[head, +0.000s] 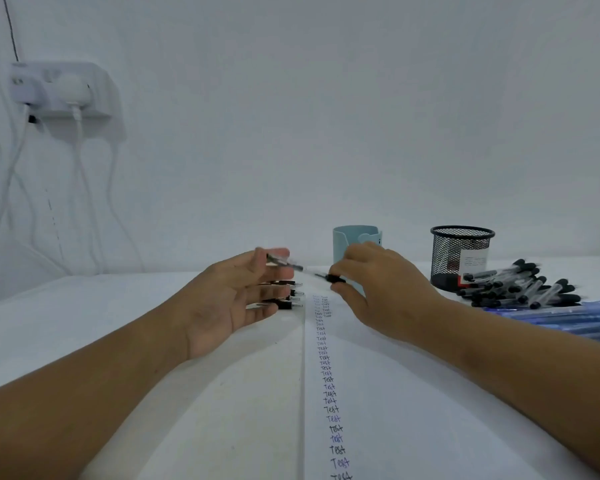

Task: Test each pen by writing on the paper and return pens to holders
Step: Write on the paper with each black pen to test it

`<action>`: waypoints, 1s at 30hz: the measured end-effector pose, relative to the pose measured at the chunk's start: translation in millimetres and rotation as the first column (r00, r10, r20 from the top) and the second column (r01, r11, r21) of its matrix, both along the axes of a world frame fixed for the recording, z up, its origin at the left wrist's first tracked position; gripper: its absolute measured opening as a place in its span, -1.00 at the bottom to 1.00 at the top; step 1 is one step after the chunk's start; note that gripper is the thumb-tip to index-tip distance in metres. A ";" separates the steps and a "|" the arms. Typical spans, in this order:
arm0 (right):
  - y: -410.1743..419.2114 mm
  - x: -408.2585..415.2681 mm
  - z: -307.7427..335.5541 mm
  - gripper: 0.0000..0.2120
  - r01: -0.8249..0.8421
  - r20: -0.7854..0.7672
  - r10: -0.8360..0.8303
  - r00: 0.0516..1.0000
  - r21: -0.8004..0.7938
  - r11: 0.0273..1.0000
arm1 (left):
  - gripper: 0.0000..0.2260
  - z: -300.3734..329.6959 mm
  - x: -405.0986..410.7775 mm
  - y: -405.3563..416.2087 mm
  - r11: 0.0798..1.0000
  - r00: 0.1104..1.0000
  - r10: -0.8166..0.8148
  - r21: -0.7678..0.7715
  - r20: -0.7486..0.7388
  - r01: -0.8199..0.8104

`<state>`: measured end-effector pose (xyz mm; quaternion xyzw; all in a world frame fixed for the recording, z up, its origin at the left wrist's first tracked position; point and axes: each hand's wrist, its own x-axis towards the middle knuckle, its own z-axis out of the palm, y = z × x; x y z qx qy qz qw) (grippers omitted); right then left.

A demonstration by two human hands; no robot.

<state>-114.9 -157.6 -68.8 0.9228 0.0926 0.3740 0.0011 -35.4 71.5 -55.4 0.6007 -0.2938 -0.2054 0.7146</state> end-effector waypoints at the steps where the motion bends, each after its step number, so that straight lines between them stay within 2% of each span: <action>1: -0.6 1.2 1.6 -0.82 0.014 -0.027 -0.013 1.000 0.072 0.997 | -0.55 1.8 -1.6 -1.6 1.000 1.000 -0.006 -0.019 -0.009 0.005; 3: -0.1 5.8 1.8 -0.93 0.013 -0.079 0.011 0.997 0.301 0.953 | -0.57 2.0 -4.2 -5.0 0.999 0.999 0.048 0.004 0.020 -0.048; 4: 1.5 7.6 1.4 -0.95 0.000 -0.091 0.045 0.995 0.446 0.895 | -0.64 -0.7 -6.1 -6.4 0.993 0.992 0.087 0.074 0.093 -0.094; 5: 3.8 8.5 1.5 -0.93 -0.012 -0.116 0.102 0.988 0.602 0.799 | -0.74 -5.6 -6.1 -7.1 0.974 0.971 0.101 0.177 0.217 -0.141; 7: 7.1 9.0 0.5 -0.92 -0.008 -0.165 0.268 0.949 0.838 0.546 | -0.84 -17.1 -2.3 -7.1 0.897 0.854 0.006 0.374 0.521 -0.234; 8: 7.8 9.2 -0.5 -0.93 0.010 -0.181 0.322 0.929 0.883 0.468 | -0.87 -21.4 0.0 -7.3 0.855 0.783 -0.080 0.446 0.616 -0.264; 10: 7.4 9.6 -1.9 -0.92 0.048 -0.214 0.364 0.906 0.909 0.414 | -0.87 -25.1 3.8 -9.2 0.800 0.711 -0.194 0.529 0.675 -0.284; 13: 6.0 11.5 -2.2 -0.88 0.098 -0.244 0.342 0.907 0.914 0.393 | -0.88 -25.2 5.4 -12.0 0.786 0.690 -0.220 0.544 0.689 -0.293; 22: 5.6 15.7 -6.0 -0.85 0.130 -0.335 0.298 0.894 0.829 0.543 | -0.91 -26.8 5.7 -12.4 0.796 0.695 -0.223 0.539 0.684 -0.276; 30: 6.5 15.7 -6.7 -0.86 0.129 -0.357 0.280 0.891 0.791 0.598 | -0.91 -26.5 5.5 -12.2 0.791 0.683 -0.235 0.544 0.692 -0.279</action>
